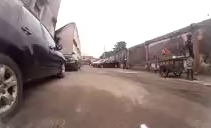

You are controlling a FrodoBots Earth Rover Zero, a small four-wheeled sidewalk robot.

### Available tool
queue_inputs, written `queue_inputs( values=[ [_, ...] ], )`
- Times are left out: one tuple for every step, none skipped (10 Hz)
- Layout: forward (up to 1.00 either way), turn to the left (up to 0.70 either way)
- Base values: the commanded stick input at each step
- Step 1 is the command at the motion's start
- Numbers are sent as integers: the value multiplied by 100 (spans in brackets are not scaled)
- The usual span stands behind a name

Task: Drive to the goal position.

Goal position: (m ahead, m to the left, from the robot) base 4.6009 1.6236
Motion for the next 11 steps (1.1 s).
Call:
queue_inputs(
  values=[
    [70,0],
    [70,0],
    [70,0],
    [70,0],
    [70,0],
    [70,0],
    [70,0],
    [70,0],
    [70,0],
    [70,0],
    [70,0]
  ],
)
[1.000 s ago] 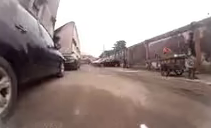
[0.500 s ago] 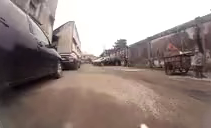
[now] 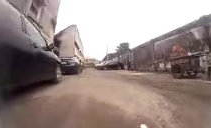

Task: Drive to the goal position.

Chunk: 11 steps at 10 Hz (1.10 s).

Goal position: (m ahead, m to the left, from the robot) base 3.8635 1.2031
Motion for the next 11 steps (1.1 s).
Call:
queue_inputs(
  values=[
    [70,0],
    [70,0],
    [70,0],
    [70,0],
    [70,0],
    [70,0],
    [70,0],
    [70,0],
    [70,0],
    [70,0],
    [70,0]
  ],
)
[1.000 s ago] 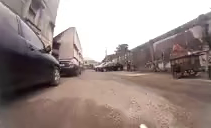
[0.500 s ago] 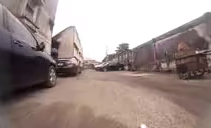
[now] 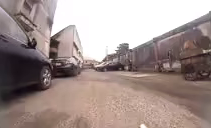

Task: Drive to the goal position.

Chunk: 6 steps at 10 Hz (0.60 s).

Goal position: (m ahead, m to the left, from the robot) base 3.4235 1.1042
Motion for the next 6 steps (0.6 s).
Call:
queue_inputs(
  values=[
    [70,0],
    [70,0],
    [70,0],
    [70,0],
    [70,0],
    [70,0]
  ],
)
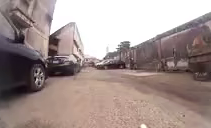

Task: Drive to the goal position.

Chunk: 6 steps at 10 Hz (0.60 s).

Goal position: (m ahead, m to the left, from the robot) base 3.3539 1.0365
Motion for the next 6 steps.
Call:
queue_inputs(
  values=[
    [70,0],
    [70,0],
    [70,0],
    [70,0],
    [70,0],
    [70,0]
  ],
)
